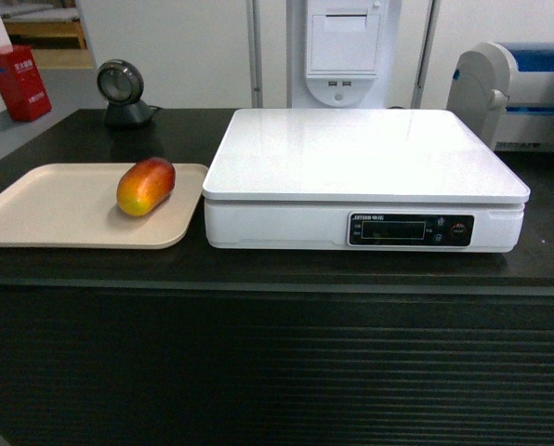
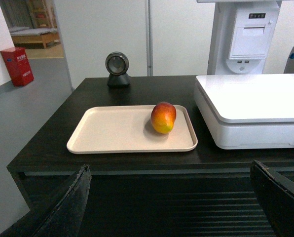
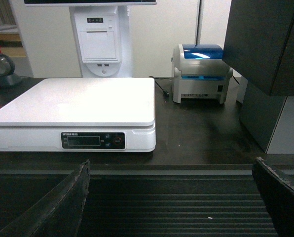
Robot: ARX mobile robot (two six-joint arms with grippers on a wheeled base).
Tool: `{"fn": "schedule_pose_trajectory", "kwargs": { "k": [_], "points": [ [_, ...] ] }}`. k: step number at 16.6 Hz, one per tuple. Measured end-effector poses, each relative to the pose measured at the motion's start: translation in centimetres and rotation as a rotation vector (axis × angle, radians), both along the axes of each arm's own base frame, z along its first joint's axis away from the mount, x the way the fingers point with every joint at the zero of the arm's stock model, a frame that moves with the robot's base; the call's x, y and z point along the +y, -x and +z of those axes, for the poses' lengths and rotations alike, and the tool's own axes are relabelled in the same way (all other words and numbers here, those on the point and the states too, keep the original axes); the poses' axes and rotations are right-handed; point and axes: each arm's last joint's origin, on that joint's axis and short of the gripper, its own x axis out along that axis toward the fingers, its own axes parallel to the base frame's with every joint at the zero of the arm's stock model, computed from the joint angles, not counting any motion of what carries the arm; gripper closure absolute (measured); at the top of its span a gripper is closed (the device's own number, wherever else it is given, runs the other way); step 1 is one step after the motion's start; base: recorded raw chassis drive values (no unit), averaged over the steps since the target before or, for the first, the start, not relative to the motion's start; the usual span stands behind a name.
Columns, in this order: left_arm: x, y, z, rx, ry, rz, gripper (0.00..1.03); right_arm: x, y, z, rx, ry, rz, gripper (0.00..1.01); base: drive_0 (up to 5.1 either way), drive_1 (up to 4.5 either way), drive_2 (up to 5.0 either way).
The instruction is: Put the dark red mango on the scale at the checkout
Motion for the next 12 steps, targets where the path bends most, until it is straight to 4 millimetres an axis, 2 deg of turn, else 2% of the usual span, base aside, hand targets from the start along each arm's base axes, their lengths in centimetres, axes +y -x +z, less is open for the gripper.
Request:
{"fn": "schedule_pose_trajectory", "kwargs": {
  "k": [9,11,12],
  "points": [
    [0.0,0.0,0.0,0.000,0.000,0.000,0.05,0.0,0.0,0.0,0.000,0.000,0.000,0.03,0.0,0.00,0.0],
    [0.0,-0.6,0.1,0.181,0.039,0.007,0.05,0.0,0.0,0.0,0.000,0.000,0.000,0.03,0.0,0.00,0.0],
    [0.0,-1.6,1.1,0.186,0.048,-0.008,0.05,0.0,0.0,0.0,-0.001,0.000,0.000,0.03,0.0,0.00,0.0]
  ]
}}
